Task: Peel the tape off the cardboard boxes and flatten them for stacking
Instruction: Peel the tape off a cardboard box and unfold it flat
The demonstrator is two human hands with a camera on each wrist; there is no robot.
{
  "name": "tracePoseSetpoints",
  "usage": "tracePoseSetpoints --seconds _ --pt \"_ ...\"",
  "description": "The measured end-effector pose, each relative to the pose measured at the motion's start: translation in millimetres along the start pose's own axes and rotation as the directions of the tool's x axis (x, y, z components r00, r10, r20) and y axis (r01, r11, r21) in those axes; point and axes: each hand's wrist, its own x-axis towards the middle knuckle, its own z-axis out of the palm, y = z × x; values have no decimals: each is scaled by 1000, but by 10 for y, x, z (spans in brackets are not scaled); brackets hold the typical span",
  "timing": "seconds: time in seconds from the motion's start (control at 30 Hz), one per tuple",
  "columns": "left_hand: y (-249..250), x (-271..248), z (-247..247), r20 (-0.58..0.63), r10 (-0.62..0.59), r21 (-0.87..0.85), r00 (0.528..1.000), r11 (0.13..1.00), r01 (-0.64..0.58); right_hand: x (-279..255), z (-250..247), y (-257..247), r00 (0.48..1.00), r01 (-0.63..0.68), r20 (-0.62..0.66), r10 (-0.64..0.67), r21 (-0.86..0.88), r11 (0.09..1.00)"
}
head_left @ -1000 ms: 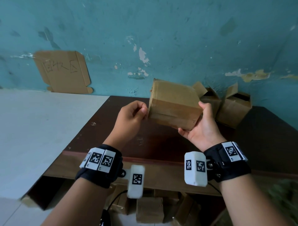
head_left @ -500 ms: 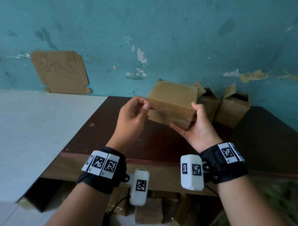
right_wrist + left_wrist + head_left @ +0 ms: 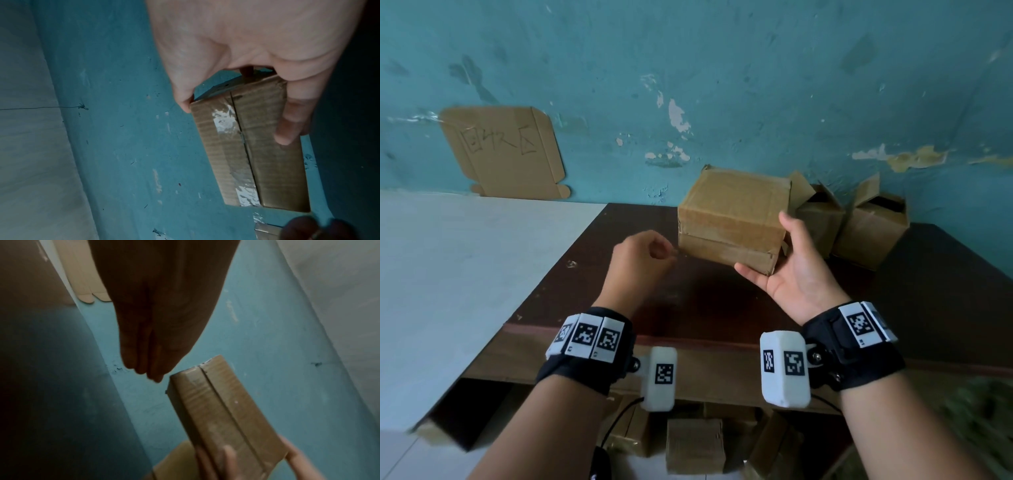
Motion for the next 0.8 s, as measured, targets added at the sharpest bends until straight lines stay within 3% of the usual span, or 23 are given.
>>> tracePoseSetpoints --seconds 0.1,0.27,0.47,0.8 --pt "-113 -11 74 237 1 202 971 978 -50 -8 -12 -8 1000 -1 2 1 -14 1000" --pt "-69 -23 97 355 -41 378 934 920 -103 -26 -13 -22 1000 -7 6 7 -27 1000" --pt "-38 -41 57 323 -108 434 940 900 -46 -26 -9 -27 1000 -8 5 8 -37 999" --pt "-59 -31 73 326 -93 331 941 943 -21 -38 -14 -31 1000 -4 18 5 -62 998"
